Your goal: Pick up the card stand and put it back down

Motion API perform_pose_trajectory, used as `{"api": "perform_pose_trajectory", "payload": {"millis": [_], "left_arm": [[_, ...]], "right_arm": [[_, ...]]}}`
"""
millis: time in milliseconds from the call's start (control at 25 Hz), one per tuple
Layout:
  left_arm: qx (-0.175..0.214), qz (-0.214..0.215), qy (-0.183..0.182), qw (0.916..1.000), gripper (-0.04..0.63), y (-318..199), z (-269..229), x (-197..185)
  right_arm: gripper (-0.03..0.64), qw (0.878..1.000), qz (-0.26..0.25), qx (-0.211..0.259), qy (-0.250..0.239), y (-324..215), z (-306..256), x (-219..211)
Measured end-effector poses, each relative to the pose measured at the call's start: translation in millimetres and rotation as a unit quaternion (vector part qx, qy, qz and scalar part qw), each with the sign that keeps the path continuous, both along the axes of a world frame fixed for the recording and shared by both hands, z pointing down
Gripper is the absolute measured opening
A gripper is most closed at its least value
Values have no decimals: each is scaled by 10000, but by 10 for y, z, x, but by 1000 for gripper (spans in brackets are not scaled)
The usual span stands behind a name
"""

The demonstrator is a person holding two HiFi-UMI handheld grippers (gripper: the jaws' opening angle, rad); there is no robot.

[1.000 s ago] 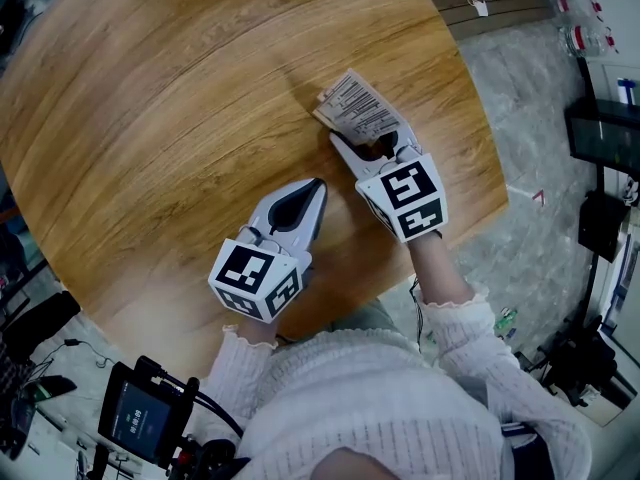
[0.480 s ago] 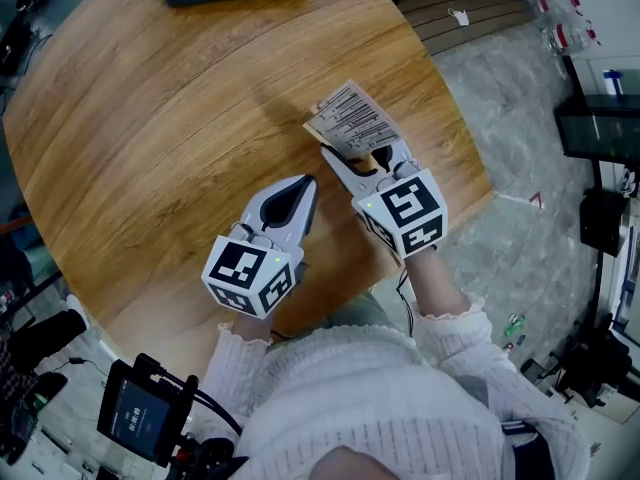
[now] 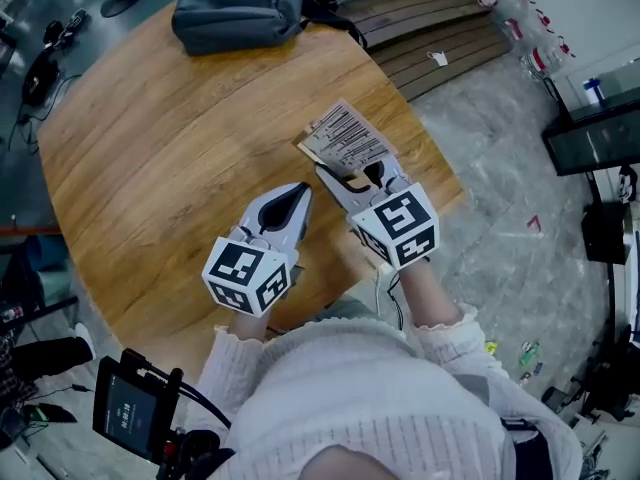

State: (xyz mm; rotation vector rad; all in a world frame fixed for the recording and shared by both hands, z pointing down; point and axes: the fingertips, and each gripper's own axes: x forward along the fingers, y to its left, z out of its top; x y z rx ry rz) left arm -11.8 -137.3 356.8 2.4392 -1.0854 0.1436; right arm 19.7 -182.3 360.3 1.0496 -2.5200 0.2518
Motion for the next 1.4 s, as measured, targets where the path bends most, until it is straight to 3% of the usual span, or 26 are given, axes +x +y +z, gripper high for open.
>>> {"api": "perform_pose_trajectory", "payload": {"millis": [240,480,1000,1200,1400], "left_arm": [[296,101,-99,9995,8,48,-125,24],[604,265,-271,9975,9,604,-375,55],[912,372,-331,9946,8,607,-490,82],[996,352,-508,9931,8,609,-469,73],[999,321,-385,9937,8,598,-516,85]], "right_arm": [[187,9993,89,355,-78,82,-234,88],[187,9976,200,605,-252,699,-523,151],[186,9955,205,895,-246,757,-637,116],[186,9954,213,901,-264,748,-635,114],[186,9959,209,840,-245,749,-622,119]]}}
